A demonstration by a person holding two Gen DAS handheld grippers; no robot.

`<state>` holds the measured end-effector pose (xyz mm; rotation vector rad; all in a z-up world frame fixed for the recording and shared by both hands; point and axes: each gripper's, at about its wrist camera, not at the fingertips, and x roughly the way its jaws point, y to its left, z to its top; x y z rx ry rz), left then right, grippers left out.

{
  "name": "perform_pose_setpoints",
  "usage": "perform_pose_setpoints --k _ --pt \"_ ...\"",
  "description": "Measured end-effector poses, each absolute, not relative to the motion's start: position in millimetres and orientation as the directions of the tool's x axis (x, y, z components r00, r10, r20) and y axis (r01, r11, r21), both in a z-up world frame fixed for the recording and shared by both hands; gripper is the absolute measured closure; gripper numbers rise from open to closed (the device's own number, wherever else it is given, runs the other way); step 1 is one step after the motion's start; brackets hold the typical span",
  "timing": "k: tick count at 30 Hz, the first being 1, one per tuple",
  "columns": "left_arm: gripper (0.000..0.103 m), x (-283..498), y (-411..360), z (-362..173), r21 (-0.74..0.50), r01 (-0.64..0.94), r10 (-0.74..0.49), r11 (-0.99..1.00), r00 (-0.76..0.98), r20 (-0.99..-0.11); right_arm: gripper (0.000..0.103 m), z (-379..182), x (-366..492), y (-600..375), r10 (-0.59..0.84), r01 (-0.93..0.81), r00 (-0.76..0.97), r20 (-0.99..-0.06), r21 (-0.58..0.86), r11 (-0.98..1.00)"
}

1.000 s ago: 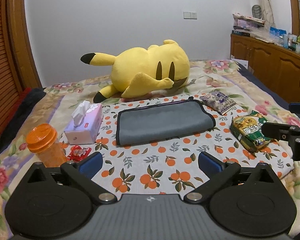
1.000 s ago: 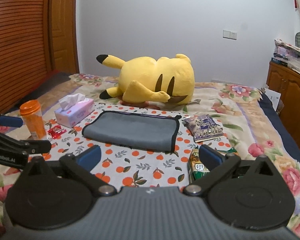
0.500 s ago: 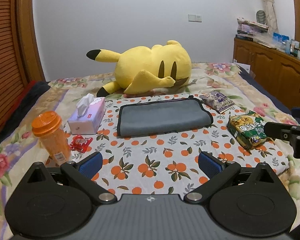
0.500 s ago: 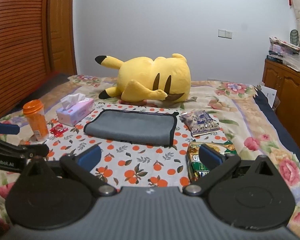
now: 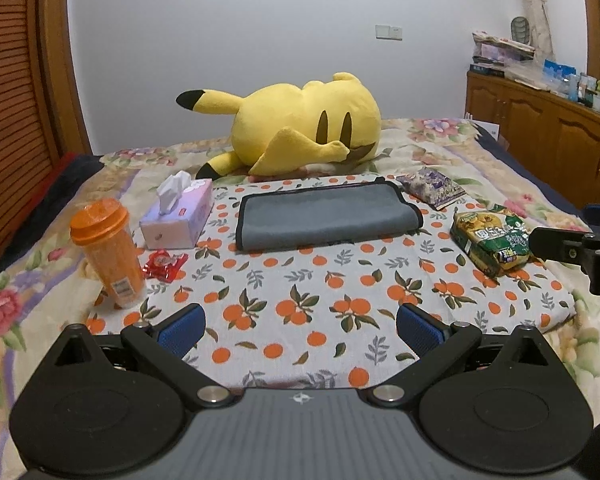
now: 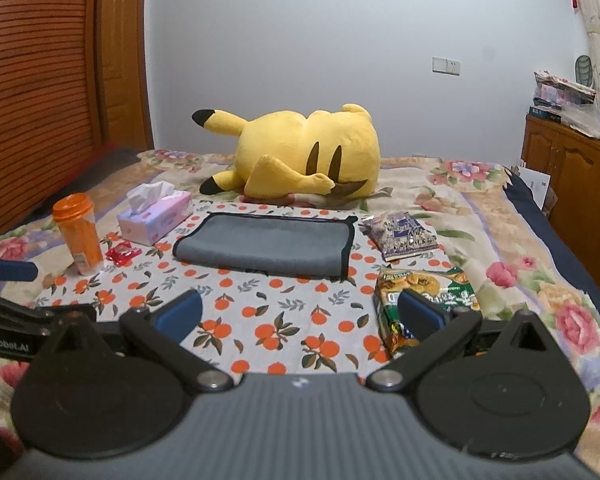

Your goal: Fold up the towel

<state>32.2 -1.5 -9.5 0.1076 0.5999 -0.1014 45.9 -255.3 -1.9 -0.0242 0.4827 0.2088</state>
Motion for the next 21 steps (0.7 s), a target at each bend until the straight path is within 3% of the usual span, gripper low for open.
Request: perform_pose_setpoints --k 21 --pt "0.000 8.9 5.0 -25.5 0.084 0.099 -0.033 0.992 0.815 -0.578 0.000 -11.2 30.9 -254.8 0.188 -0.206 0.857 -0.480 0.015 0.978"
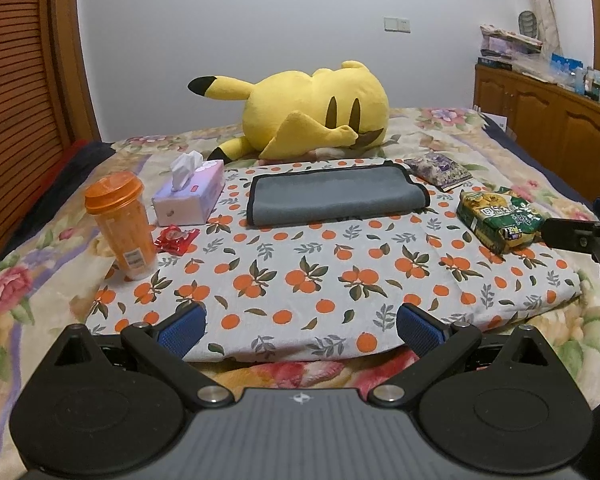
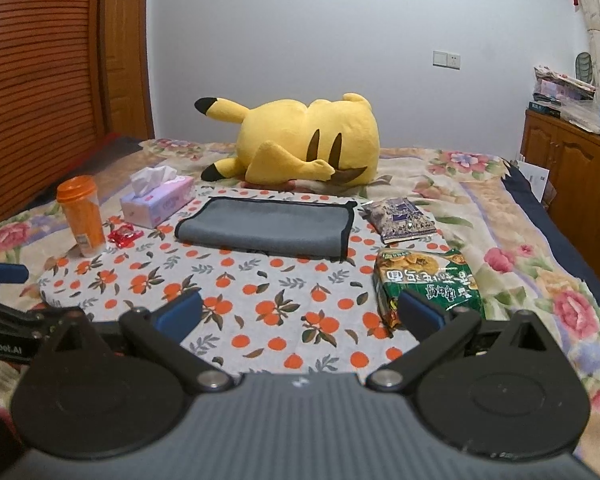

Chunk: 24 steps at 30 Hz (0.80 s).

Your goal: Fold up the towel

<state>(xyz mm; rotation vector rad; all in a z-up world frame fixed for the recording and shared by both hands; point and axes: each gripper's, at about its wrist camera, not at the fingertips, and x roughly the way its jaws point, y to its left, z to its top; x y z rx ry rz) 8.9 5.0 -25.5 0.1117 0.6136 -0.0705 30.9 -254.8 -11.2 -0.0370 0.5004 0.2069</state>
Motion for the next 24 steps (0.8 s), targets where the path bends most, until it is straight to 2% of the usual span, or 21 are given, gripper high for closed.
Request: perform_pose_setpoints --k 14,24 --pt "0.000 1.4 12.4 -27.6 0.056 0.072 -0.028 0.996 0.824 -0.566 0.000 -21.7 28.6 -258.5 0.156 -0.180 0.860 -0.487 -0.003 0.984" --pt "0.000 -6.1 15.0 -23.0 0.053 0.058 -0.021 0.997 0.850 -0.527 0.000 -20.3 25.4 -260.8 0.151 -0.170 0.871 -0.466 0.003 0.986"
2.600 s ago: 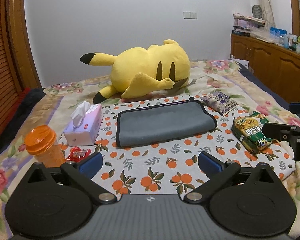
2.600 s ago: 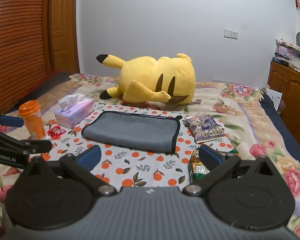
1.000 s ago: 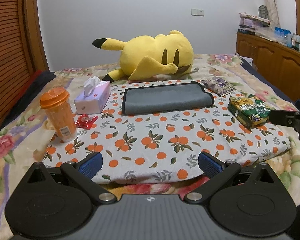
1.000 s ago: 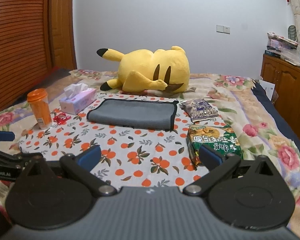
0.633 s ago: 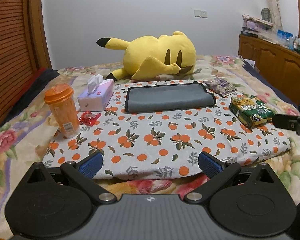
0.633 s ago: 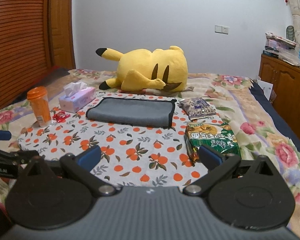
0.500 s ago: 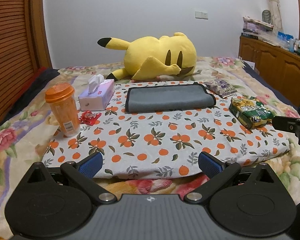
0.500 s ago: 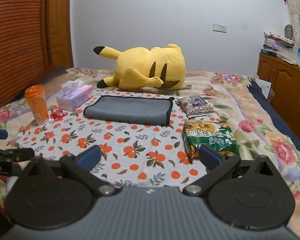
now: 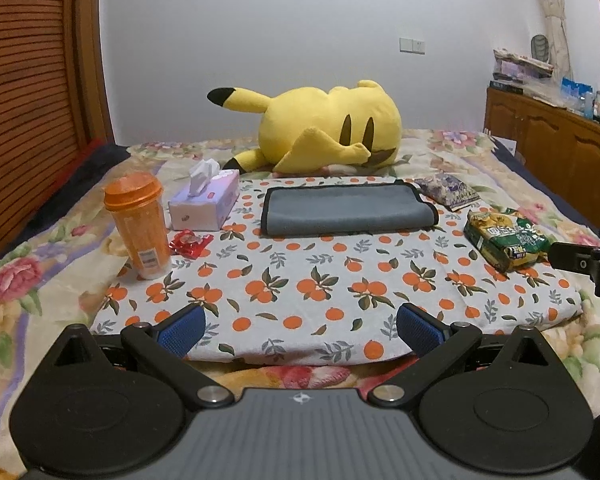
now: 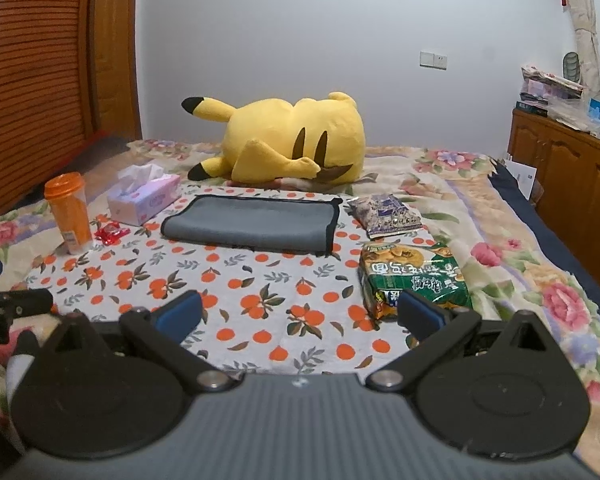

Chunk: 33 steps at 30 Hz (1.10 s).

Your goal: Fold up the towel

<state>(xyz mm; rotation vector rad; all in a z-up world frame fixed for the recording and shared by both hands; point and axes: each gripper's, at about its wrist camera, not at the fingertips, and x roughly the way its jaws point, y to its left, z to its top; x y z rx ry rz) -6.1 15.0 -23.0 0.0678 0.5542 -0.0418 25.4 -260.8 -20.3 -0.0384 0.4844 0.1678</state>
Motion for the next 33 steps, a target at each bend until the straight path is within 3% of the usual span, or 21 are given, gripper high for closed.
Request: perform_pose_setpoints --k 33 --pt "0.000 -22.1 9.8 -12.4 0.085 0.069 -0.029 0.994 0.915 -0.403 0.000 -11.8 12.8 -268.1 0.160 -0.162 0.918 -0.363 0.025 0.987"
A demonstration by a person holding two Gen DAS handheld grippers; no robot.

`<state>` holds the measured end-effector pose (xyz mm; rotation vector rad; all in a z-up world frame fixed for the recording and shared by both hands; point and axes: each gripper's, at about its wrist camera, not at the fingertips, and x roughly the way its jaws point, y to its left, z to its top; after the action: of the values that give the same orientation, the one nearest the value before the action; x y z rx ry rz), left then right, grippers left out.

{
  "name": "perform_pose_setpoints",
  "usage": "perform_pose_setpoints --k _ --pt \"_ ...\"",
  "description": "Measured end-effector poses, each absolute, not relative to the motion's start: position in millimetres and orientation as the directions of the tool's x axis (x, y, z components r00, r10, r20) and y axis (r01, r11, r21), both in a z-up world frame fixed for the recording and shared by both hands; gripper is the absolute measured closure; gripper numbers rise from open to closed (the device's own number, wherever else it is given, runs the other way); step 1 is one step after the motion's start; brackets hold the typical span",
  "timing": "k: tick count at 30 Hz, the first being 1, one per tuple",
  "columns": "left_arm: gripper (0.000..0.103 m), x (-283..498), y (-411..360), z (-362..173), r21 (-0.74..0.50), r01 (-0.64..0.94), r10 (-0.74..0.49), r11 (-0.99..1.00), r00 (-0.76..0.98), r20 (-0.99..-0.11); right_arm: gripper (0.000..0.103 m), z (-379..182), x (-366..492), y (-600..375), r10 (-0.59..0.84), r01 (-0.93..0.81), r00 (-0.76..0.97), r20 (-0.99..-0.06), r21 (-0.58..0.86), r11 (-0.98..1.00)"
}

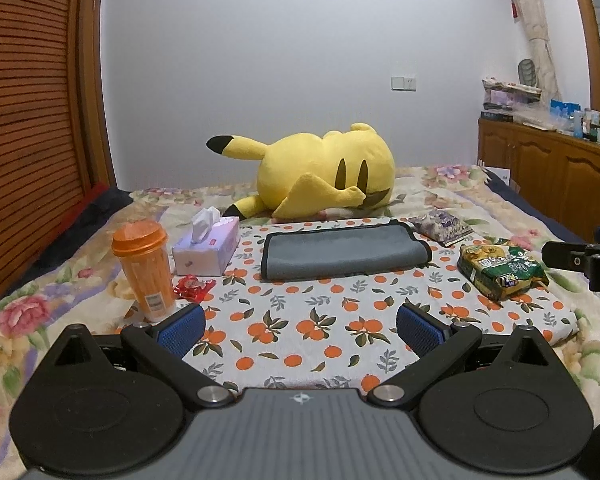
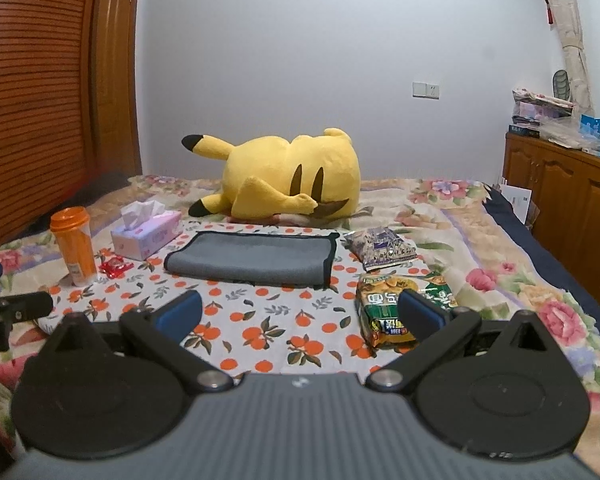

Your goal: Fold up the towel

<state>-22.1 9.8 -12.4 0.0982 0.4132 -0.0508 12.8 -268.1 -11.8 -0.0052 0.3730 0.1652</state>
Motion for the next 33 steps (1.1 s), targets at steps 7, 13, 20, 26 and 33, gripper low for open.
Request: perform_pose_setpoints --k 7,13,20,26,33 --pt "0.000 -24.3 9.3 -11.5 0.088 0.070 -0.031 0.994 0.921 -0.388 0.000 -10.0 10.6 -269.2 0.160 -0.157 0.926 -0.341 0.037 0.987" --pt "0.000 -26.4 9.3 -10.3 0.091 0.068 -0.029 0.994 0.927 -0.374 0.000 -8.2 7.4 -271.2 0.156 -0.152 0.935 -0.317 0.039 0.988" --pt "0.000 -30.0 9.5 -7.6 0.094 0.071 -0.034 0.993 0.937 -0.347 0.000 -7.6 7.0 -271.9 0.153 -0.149 0.939 -0.308 0.036 0.988" --pt "0.000 -29.8 8.9 -7.2 0.096 0.070 -0.033 0.993 0.938 -0.345 0.000 -7.8 7.6 -272.3 0.153 -0.149 0.939 -0.307 0.036 0.988" --pt "0.000 -29.9 9.6 -7.3 0.093 0.068 -0.032 0.993 0.938 -0.346 0.000 -7.9 7.5 -272.3 0.153 -0.149 0.939 -0.308 0.037 0.988"
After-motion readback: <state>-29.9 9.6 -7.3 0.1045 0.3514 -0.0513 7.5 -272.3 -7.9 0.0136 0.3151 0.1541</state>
